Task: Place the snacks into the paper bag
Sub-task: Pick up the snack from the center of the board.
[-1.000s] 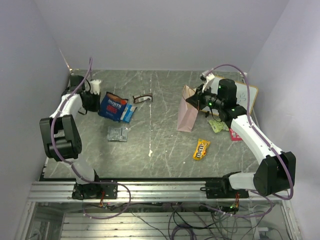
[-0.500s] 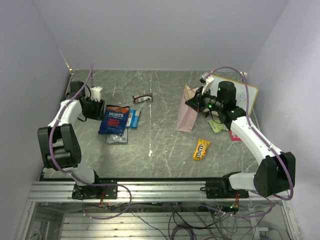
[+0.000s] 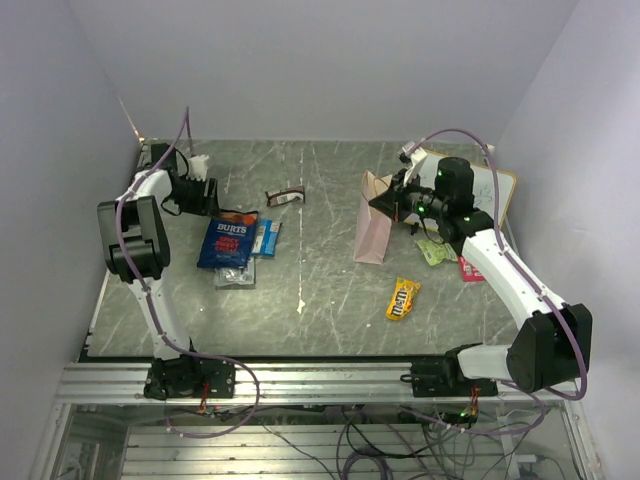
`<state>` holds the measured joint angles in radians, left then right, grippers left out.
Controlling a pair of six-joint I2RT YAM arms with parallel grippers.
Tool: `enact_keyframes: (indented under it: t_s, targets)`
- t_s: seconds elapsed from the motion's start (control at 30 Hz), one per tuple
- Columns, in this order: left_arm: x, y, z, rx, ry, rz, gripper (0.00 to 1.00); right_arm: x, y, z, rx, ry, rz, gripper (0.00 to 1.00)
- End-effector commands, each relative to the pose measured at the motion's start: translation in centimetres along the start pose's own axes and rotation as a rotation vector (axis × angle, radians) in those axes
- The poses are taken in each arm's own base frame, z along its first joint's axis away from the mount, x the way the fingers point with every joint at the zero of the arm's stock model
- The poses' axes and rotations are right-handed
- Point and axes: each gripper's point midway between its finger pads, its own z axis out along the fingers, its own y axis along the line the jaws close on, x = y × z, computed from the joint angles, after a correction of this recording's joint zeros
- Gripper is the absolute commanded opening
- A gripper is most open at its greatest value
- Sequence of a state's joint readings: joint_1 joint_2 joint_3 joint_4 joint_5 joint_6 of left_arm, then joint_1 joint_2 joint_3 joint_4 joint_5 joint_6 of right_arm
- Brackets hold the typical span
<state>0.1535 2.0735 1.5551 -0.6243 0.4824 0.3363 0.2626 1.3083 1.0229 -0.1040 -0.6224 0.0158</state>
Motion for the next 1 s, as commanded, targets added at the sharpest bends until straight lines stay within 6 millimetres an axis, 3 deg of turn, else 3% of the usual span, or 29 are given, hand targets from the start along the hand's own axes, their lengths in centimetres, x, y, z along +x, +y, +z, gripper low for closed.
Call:
enact_keyframes:
  t_s: [0.0, 0.2, 0.33, 0.57, 0.73, 0.97]
  targets:
    - [-0.9, -1.0, 0.8, 0.066, -0.032, -0.016, 0.72, -1.2, 0.4, -0.4, -0.025, -0.003, -0.027, 0.0]
    - [-0.1, -1.5, 2.4, 0.088, -0.014, -0.051, 0.64, -0.8, 2.0, -0.4, -0.123, -0.004, -0.021, 0.0]
    - [0.7, -1.9, 2.9, 0.1, -0.006, -0.067, 0.56, -1.0, 2.1, -0.3, -0.13, -0.006, -0.018, 0.0]
    - [1.3, -1.7, 3.5, 0.089, -0.001, -0.085, 0.29, -0.9, 1.8, -0.2, -0.119, -0.002, -0.018, 0.0]
    - [0.0, -2.1, 2.7, 0.099, -0.032, -0.069, 0.09, -0.8, 1.4, 0.0, -0.1, 0.004, -0.022, 0.0]
    - [-3.8, -4.6, -1.1, 0.173, -0.135, -0.02, 0.07, -1.4, 1.3, 0.1, -0.093, 0.006, -0.035, 0.0]
